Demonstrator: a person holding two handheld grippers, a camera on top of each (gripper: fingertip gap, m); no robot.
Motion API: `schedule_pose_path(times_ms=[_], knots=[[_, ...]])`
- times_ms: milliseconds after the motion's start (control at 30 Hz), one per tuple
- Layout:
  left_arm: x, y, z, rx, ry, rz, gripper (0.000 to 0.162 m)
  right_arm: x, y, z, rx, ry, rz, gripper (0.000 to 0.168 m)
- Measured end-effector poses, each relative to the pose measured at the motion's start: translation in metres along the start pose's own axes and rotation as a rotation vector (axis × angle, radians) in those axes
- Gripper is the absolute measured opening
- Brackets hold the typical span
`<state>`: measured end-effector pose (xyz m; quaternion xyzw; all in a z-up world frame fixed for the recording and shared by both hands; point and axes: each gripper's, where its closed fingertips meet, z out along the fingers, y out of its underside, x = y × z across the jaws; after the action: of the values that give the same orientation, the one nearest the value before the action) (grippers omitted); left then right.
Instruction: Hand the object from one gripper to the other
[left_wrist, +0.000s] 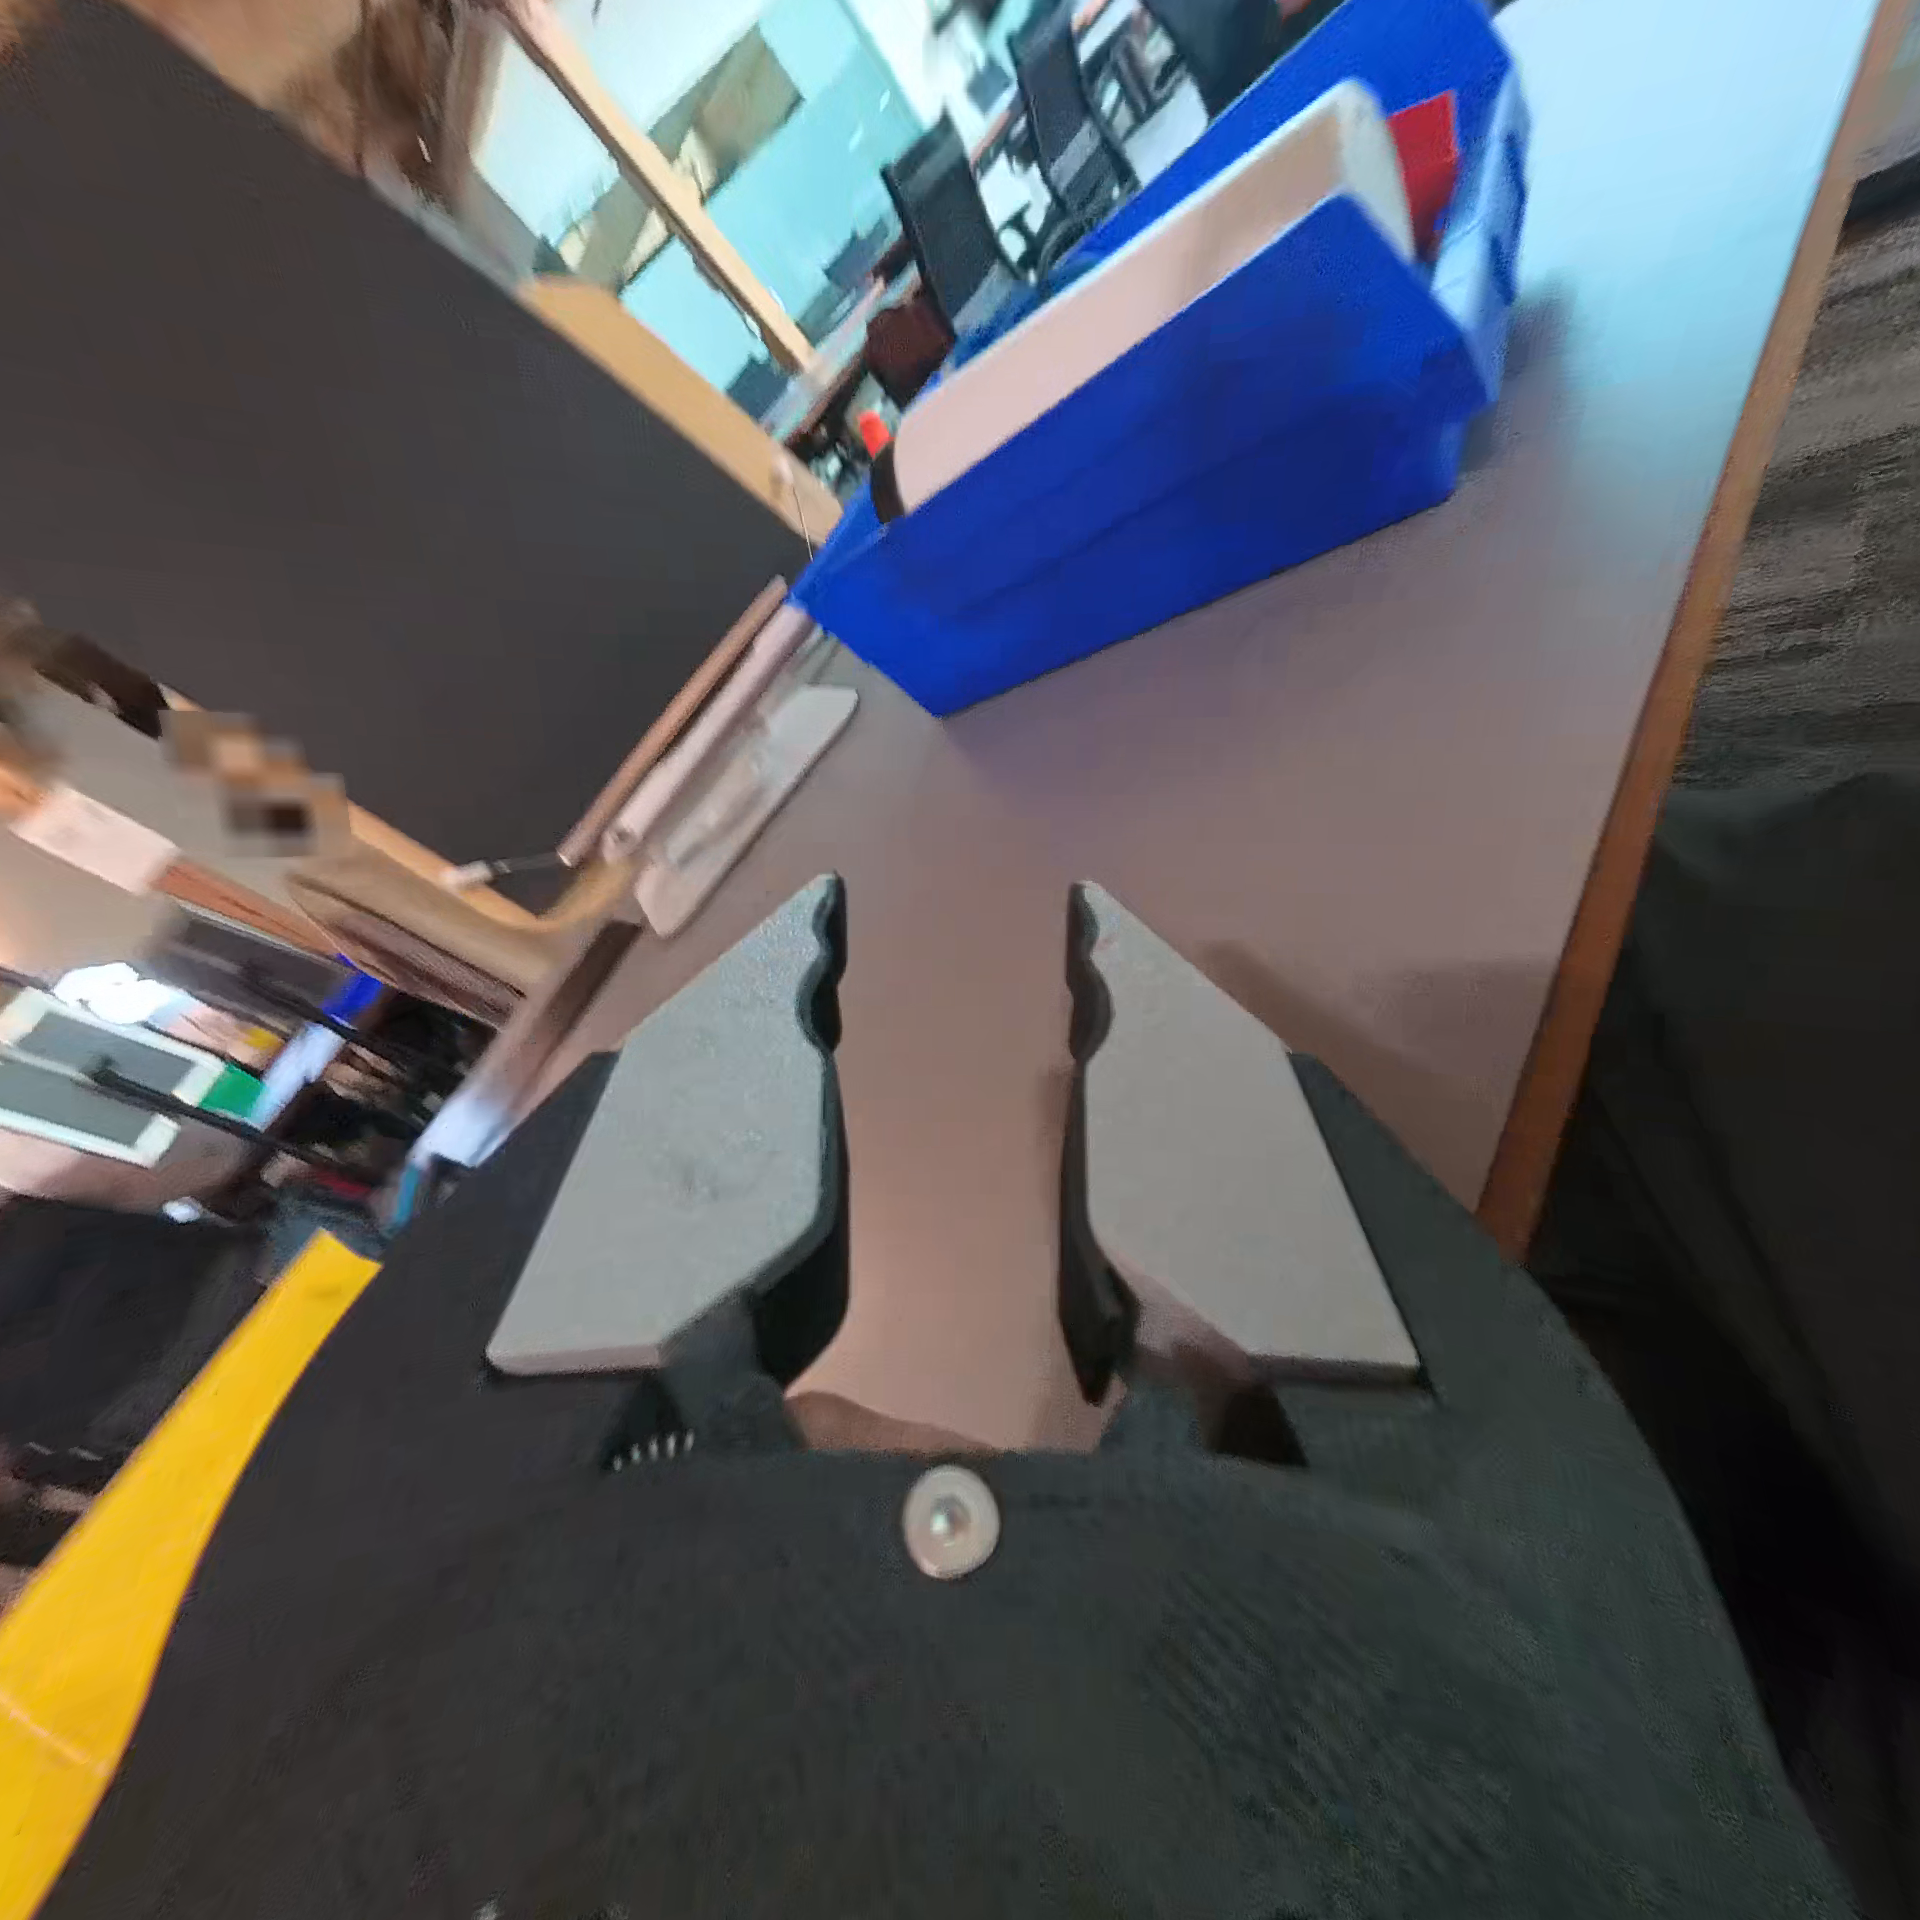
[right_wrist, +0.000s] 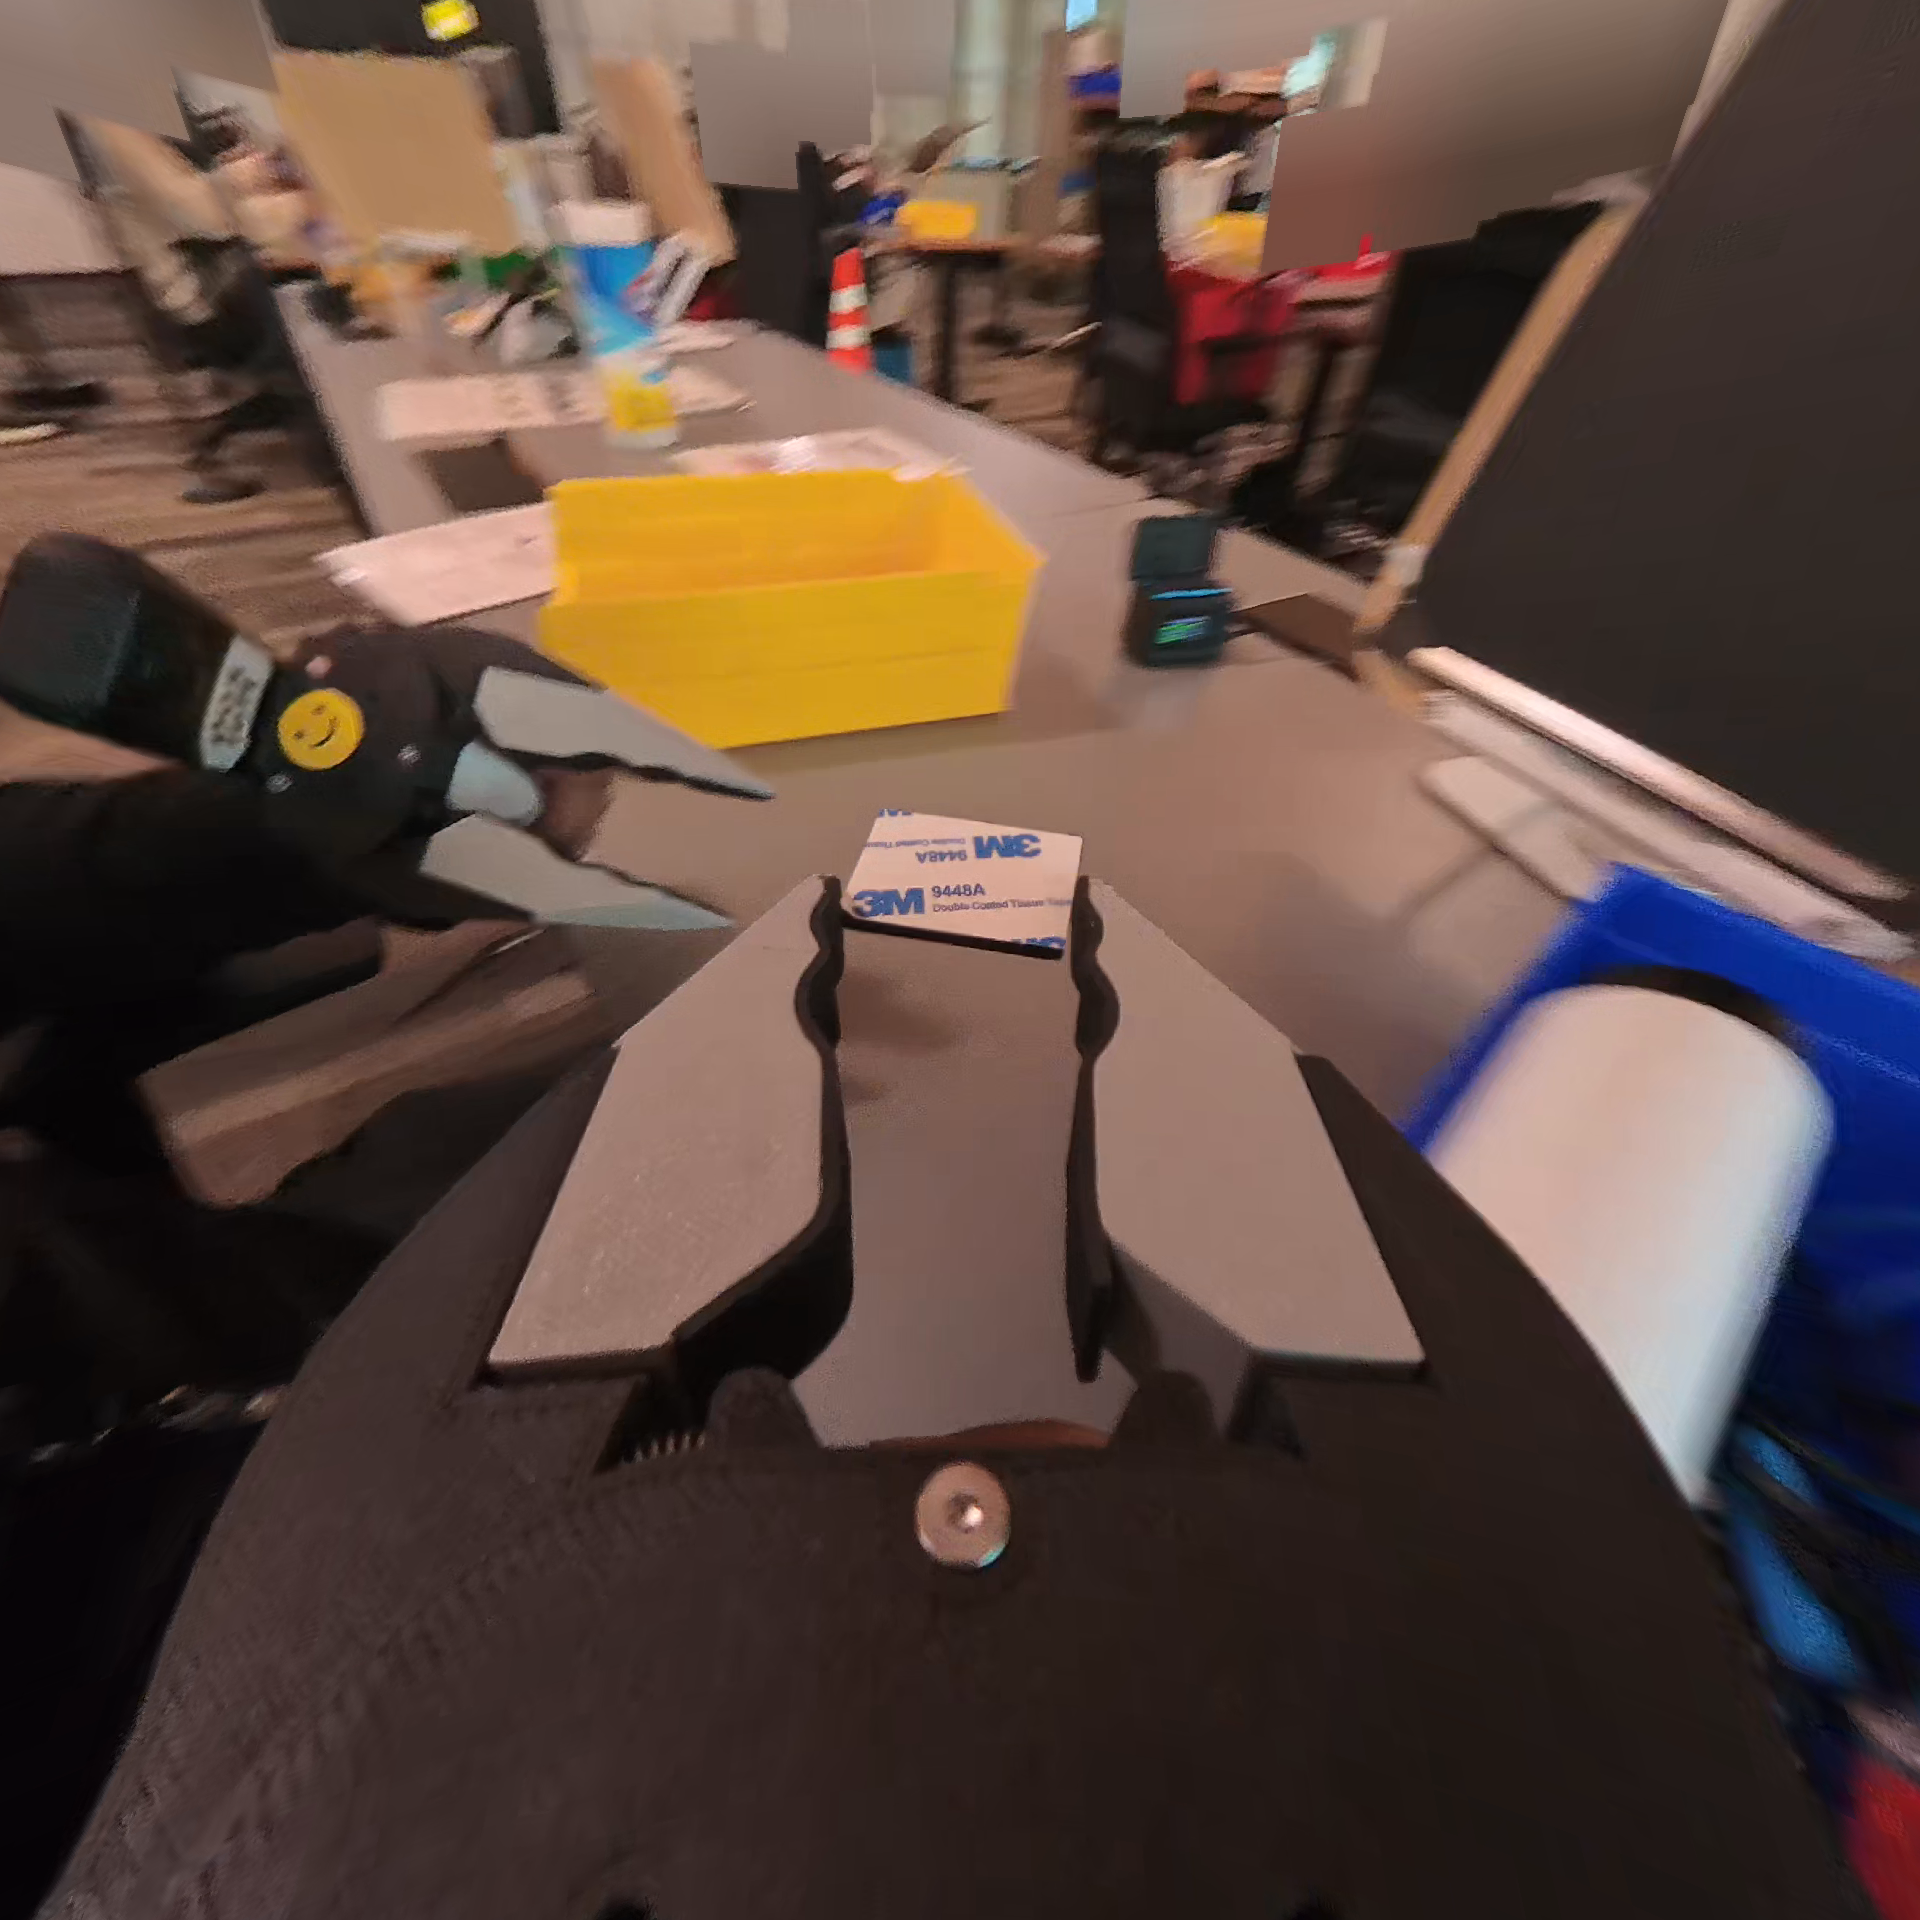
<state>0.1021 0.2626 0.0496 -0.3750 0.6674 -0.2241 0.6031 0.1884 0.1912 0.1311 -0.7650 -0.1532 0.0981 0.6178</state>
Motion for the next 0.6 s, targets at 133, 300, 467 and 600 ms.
schedule_pose_path(times_ms=[133,300,467,600], knots=[[-0.004,0.028,0.015,-0.05,0.044,-0.168,0.042,0.079,-0.005,-0.06,0.063,0.347,0.049,0.042],[-0.02,0.043,0.024,-0.046,0.023,-0.309,0.046,0.168,0.02,-0.097,-0.011,0.661,0.112,0.042],[-0.029,0.048,0.023,-0.042,0.0,-0.32,0.047,0.224,0.066,-0.083,-0.231,0.711,0.233,0.046],[-0.027,0.052,0.026,-0.063,0.026,-0.326,0.049,0.198,0.058,-0.057,-0.168,0.609,0.242,0.055]])
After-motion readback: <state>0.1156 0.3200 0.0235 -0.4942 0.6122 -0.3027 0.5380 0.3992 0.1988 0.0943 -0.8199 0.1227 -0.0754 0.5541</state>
